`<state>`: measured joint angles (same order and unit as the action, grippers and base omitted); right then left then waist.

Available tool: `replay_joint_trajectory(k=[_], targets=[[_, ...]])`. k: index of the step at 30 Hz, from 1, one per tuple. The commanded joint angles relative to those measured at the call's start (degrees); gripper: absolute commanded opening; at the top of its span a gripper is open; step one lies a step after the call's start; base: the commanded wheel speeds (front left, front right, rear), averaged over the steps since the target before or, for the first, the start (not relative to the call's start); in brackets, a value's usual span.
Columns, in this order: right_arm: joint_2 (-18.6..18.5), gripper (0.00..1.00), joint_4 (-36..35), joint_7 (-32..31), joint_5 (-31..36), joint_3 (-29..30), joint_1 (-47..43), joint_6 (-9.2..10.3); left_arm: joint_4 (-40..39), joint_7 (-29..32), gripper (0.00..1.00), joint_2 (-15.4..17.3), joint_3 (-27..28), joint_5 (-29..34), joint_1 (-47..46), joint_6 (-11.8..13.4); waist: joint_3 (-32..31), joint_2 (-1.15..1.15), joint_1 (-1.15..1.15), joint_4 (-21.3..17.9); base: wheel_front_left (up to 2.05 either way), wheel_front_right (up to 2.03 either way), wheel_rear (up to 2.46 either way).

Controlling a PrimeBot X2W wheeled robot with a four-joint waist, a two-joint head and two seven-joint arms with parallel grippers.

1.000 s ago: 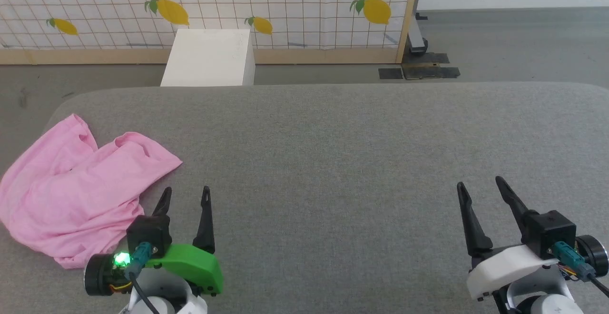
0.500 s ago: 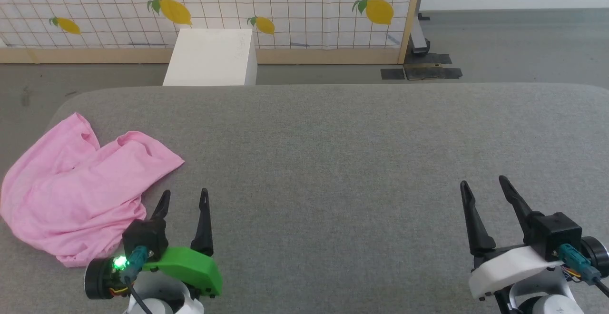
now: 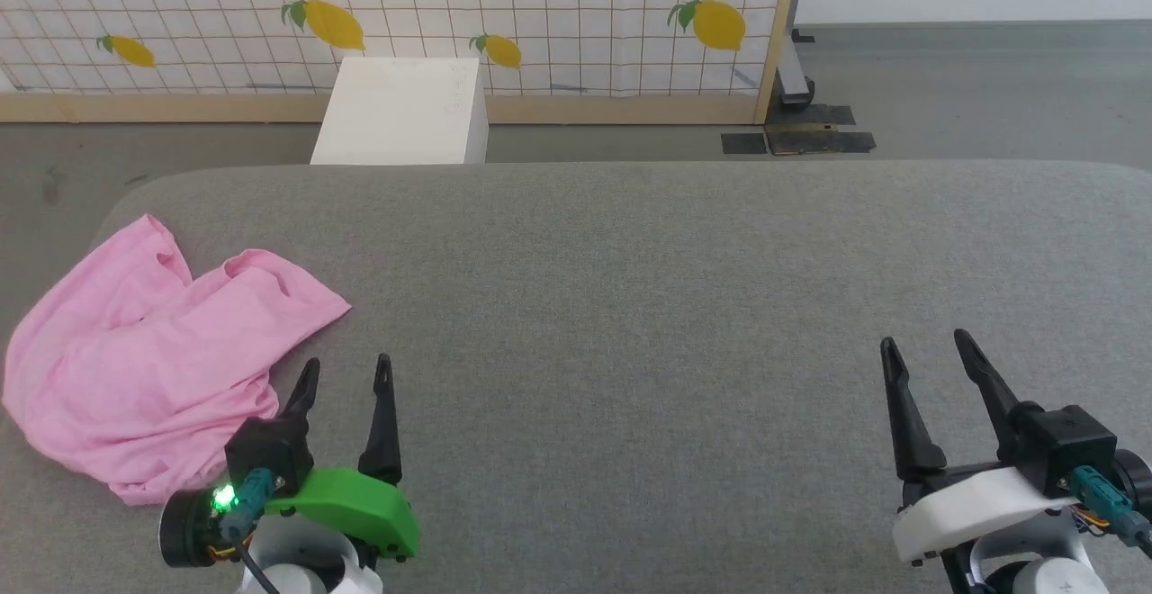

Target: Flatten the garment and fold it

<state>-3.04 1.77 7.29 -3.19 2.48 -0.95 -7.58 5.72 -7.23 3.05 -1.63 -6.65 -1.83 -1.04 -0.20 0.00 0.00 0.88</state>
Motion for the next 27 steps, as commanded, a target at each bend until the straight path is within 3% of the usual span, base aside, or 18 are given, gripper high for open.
replay_joint_trajectory(k=[1, 19, 27], targets=[[0.1, 1.00, 0.1, 0.6, -0.4, 0.1, 0.4, 0.05, 0.3, -0.7, 1.00, 0.0, 0.0, -0.7, -0.3, -0.3, 0.0, 0.00, 0.00, 0.0, 0.00, 0.00, 0.00], [0.1, 1.00, 0.7, 2.7, -1.0, 0.5, 0.0, 0.06, 2.1, -2.8, 1.00, 0.0, -0.4, -2.0, -0.3, -0.8, -0.5, 0.00, 0.00, 0.7, 0.00, 0.00, 0.00], [0.1, 1.00, 0.5, 3.7, -0.9, 1.7, -0.7, 0.06, 3.3, -3.7, 1.00, 0.0, -1.5, -2.6, -1.6, -0.9, -0.4, 0.00, 0.00, 6.0, 0.00, 0.00, 0.00]])
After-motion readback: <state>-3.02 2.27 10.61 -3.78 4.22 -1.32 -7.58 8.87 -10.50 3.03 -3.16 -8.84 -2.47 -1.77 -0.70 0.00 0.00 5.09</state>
